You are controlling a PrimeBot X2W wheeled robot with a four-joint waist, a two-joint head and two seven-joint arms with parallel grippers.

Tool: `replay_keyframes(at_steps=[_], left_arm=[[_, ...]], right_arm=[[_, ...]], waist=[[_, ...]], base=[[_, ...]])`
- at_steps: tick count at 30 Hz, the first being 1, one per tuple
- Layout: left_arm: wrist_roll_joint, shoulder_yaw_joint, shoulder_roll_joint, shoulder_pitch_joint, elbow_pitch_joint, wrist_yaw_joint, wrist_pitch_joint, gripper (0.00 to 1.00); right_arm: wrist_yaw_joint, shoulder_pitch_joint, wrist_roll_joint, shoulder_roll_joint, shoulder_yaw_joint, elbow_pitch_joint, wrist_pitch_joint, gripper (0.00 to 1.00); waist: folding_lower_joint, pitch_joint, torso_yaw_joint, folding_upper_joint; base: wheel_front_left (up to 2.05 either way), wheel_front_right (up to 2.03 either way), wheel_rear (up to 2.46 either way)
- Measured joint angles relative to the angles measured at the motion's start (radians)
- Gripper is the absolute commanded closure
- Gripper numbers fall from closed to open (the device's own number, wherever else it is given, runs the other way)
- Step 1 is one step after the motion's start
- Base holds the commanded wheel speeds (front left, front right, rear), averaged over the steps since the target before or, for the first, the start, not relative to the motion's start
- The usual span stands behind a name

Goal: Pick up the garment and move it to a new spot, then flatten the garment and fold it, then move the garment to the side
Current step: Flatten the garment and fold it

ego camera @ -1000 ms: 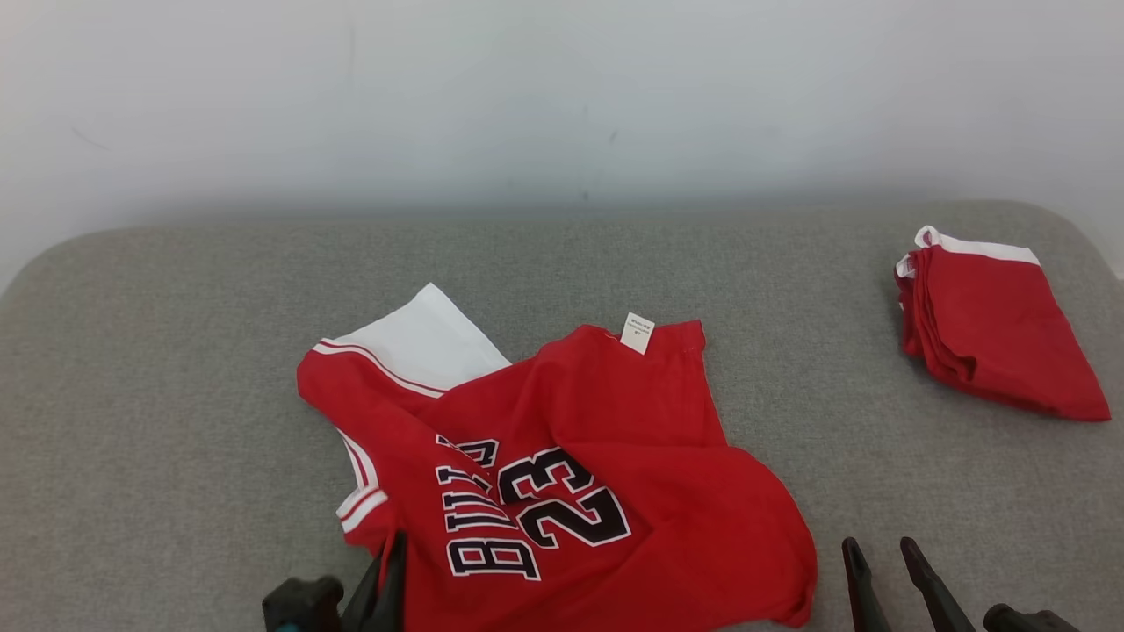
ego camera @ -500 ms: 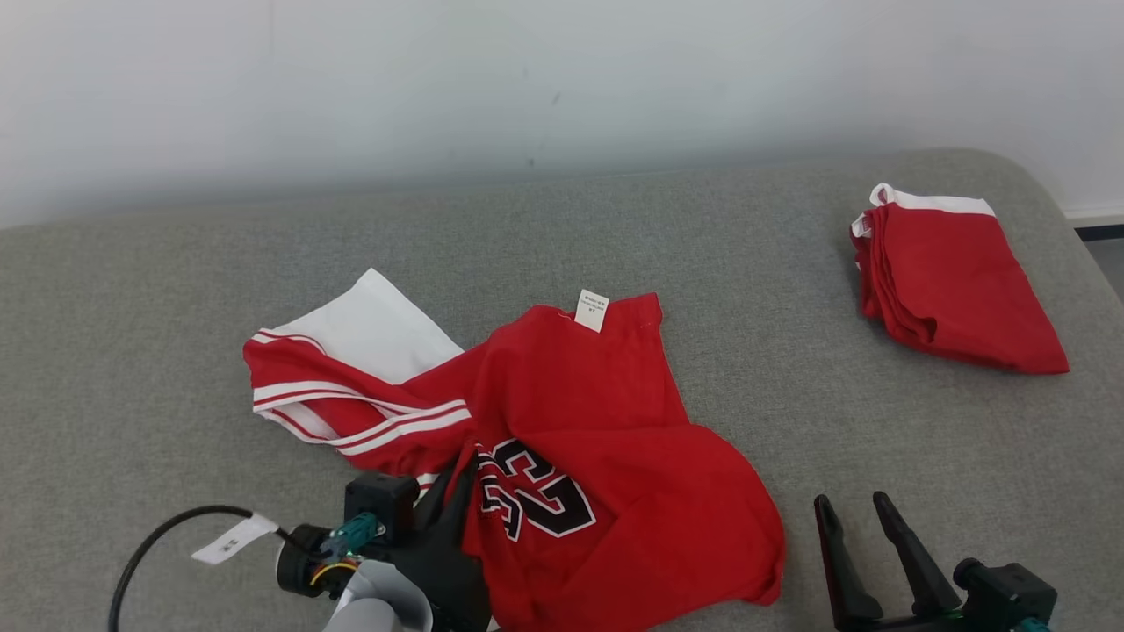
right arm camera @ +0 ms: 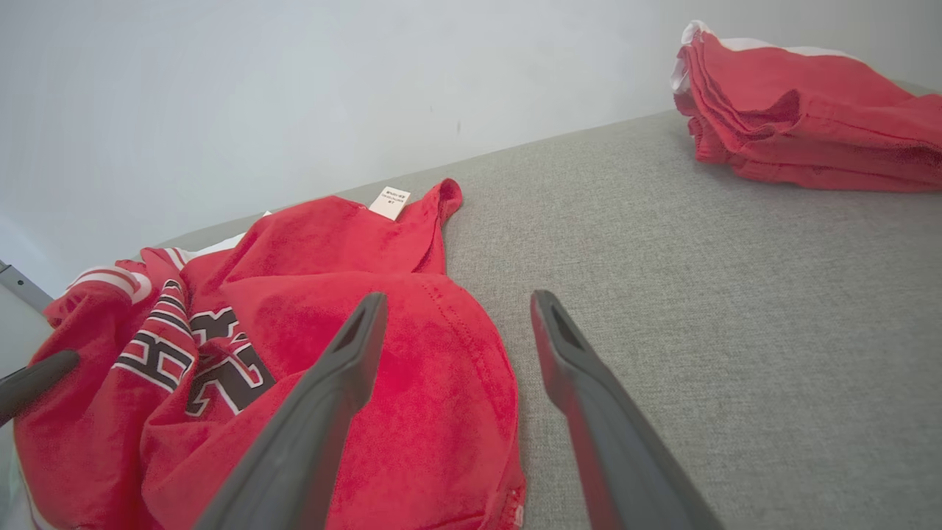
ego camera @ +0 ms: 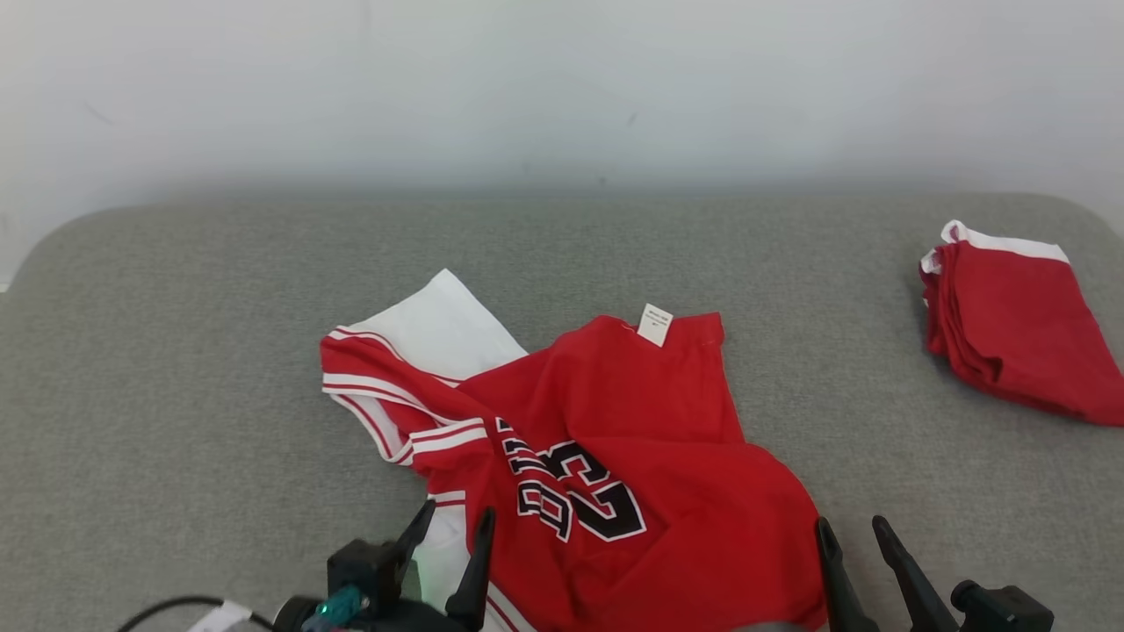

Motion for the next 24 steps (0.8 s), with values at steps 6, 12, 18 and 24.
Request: replay_keyframes(at_steps=[6, 12, 18, 24], left_arm=[[0.035, 0.055, 0.030, 0.137, -0.119, 0.000, 0.000, 0.00], [0.038, 0.140, 0.061, 0.202, -0.205, 0.009, 0.000, 0.00], [0.034, 0.154, 0.078, 0.218, -0.170, 0.006, 0.000, 0.00], [0.043, 0.109, 0.064, 0.187, -0.087, -0.003, 0.000, 0.00]], right_arm=[[0.000, 0.013, 0.000, 0.002, 0.007, -0.002, 0.000, 0.00], [0.000, 0.021, 0.000, -0.005, 0.006, -0.003, 0.000, 0.00], [0.000, 0.034, 0.000, -0.009, 0.002, -0.002, 0.000, 0.00], [0.000, 0.030, 0.001, -0.010, 0.013, 0.005, 0.000, 0.00]], waist=[[-0.0001, -0.026, 0.035, 0.0000], [-0.0001, -0.032, 0.031, 0.0000], [-0.0001, -0.031, 0.011, 0.0000], [-0.0001, -0.026, -0.013, 0.0000]], base=[[0.00, 0.00, 0.00], [0.00, 0.00, 0.00], [0.00, 0.00, 0.00], [0.00, 0.00, 0.00]])
